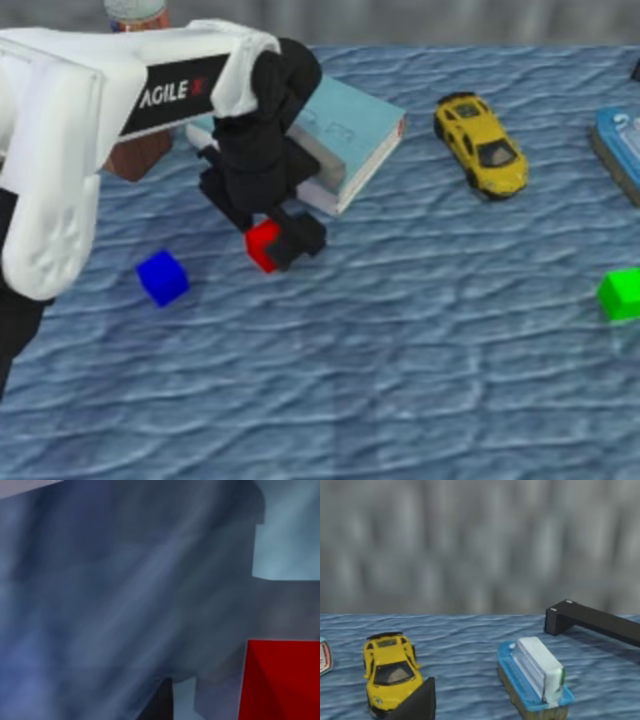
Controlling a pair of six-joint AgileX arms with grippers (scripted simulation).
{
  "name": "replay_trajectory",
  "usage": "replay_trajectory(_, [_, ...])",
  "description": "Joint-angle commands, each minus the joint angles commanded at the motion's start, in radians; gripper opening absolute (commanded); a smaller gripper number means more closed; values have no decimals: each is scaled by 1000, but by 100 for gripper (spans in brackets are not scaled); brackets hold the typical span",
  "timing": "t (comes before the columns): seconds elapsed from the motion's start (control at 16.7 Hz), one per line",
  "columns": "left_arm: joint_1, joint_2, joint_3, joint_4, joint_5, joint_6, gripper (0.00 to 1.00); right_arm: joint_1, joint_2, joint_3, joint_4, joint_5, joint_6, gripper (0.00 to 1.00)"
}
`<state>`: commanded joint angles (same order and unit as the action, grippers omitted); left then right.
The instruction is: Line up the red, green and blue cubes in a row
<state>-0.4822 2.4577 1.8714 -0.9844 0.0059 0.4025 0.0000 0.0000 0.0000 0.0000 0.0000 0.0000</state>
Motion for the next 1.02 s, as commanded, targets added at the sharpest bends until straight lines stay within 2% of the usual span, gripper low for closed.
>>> replay_trajectory(0.24, [0,0,0,0,0,0,2,0,0,0,0,0,0,100])
replay_trajectory(0.3, [0,0,0,0,0,0,0,0,0,0,0,0,0,100])
replay_trajectory(0.72, [0,0,0,0,0,0,0,0,0,0,0,0,0,100])
replay_trajectory(1.02, [7,-53,67,-86,11,-9,0,0,0,0,0,0,0,100])
